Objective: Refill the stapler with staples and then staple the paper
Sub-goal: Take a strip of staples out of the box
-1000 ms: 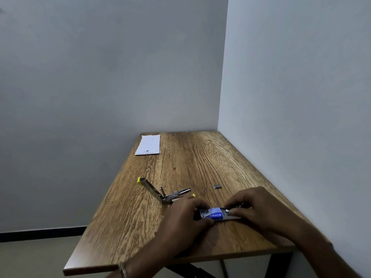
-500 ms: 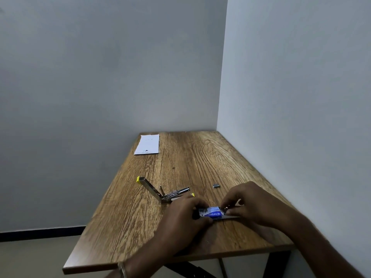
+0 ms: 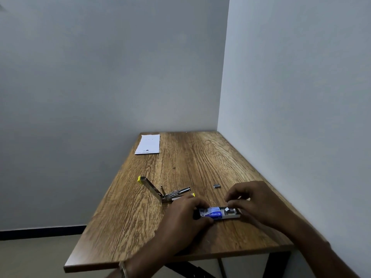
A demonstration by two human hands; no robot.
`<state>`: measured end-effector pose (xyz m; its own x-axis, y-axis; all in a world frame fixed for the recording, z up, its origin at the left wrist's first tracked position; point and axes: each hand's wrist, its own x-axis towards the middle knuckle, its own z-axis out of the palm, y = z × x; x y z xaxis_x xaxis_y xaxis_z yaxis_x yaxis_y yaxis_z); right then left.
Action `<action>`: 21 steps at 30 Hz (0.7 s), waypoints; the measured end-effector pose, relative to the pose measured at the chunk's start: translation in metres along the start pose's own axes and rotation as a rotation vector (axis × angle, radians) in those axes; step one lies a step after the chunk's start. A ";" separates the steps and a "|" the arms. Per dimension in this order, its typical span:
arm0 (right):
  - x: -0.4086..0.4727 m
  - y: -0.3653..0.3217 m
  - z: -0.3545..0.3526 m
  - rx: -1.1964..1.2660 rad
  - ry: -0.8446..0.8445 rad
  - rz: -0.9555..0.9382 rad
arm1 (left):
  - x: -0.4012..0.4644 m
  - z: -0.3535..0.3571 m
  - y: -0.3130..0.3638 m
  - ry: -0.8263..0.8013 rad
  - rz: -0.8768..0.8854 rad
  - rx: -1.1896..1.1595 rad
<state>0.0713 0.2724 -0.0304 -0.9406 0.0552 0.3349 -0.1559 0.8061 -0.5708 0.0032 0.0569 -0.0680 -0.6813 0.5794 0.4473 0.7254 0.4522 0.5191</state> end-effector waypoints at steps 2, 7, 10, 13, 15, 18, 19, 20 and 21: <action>-0.002 0.000 0.000 0.120 0.034 0.002 | 0.000 0.000 0.000 0.004 0.000 -0.001; -0.006 -0.001 -0.001 0.572 0.072 0.088 | 0.000 -0.002 0.001 -0.022 -0.010 -0.003; -0.004 0.001 0.000 0.854 0.025 0.182 | 0.000 -0.003 0.003 0.007 -0.031 -0.059; -0.002 0.002 0.001 1.071 -0.009 0.224 | -0.001 -0.008 0.007 0.105 -0.074 -0.159; -0.002 0.000 0.001 1.160 -0.013 0.231 | -0.003 -0.012 0.010 0.179 -0.083 -0.220; -0.002 -0.005 0.001 1.229 -0.036 0.218 | -0.007 -0.018 0.015 0.276 -0.064 -0.293; -0.002 -0.007 0.001 1.237 -0.047 0.211 | -0.010 -0.020 0.016 0.305 -0.057 -0.313; -0.001 -0.009 0.001 1.236 -0.055 0.205 | -0.012 -0.023 0.017 0.340 -0.056 -0.333; 0.000 -0.011 0.000 1.226 -0.061 0.199 | -0.016 -0.026 0.016 0.387 -0.064 -0.357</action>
<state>0.0728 0.2633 -0.0243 -0.9876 0.0594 0.1455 -0.1566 -0.2966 -0.9421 0.0231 0.0375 -0.0473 -0.7587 0.2353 0.6074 0.6482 0.1808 0.7397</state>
